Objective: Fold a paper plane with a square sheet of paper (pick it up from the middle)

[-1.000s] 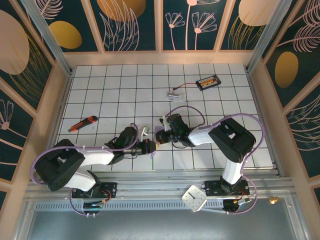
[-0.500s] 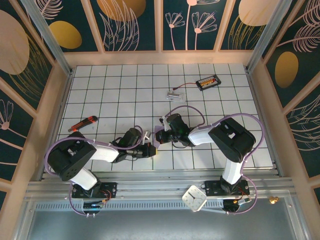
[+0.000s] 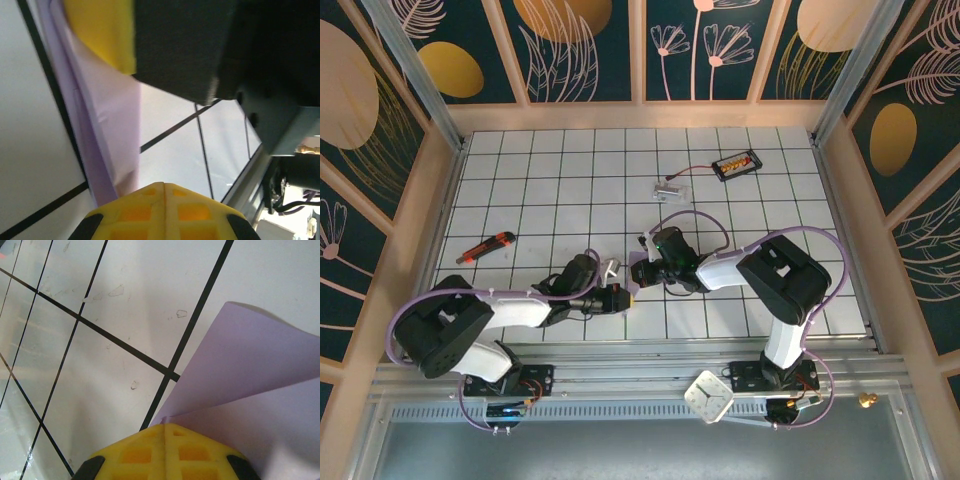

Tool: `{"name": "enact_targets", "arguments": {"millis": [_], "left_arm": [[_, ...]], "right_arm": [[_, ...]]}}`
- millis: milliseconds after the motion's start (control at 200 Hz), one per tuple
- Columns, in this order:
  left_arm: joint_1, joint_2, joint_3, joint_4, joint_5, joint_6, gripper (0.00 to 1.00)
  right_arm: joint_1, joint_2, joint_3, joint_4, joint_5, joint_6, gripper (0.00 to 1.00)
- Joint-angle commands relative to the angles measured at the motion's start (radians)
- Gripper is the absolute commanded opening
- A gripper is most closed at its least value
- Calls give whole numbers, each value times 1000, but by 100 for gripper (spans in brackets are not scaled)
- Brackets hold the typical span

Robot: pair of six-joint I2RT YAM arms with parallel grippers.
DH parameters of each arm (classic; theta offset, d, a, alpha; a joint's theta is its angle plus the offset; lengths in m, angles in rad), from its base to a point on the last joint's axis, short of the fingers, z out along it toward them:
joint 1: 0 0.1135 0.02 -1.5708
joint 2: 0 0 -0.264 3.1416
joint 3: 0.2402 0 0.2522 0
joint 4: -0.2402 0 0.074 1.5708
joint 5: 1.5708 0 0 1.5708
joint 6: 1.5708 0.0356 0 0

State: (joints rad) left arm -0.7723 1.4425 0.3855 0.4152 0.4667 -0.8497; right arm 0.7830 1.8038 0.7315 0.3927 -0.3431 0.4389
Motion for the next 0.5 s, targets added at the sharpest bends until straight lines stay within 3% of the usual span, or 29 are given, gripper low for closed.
{"name": "enact_targets", "arguments": {"millis": [0,205,495], "left_arm": [[-5,-13,16,-14,42,24,1],[-4,54,22,-38,54,46,0],[-3,84,25,-129,-32,83,0]], "right_arm": [[-14,47,-2,-97,41,-32,1],[-14,45,-6,-94,42,-29,1],[-14,52,-9,-94,42,-32,1]]}}
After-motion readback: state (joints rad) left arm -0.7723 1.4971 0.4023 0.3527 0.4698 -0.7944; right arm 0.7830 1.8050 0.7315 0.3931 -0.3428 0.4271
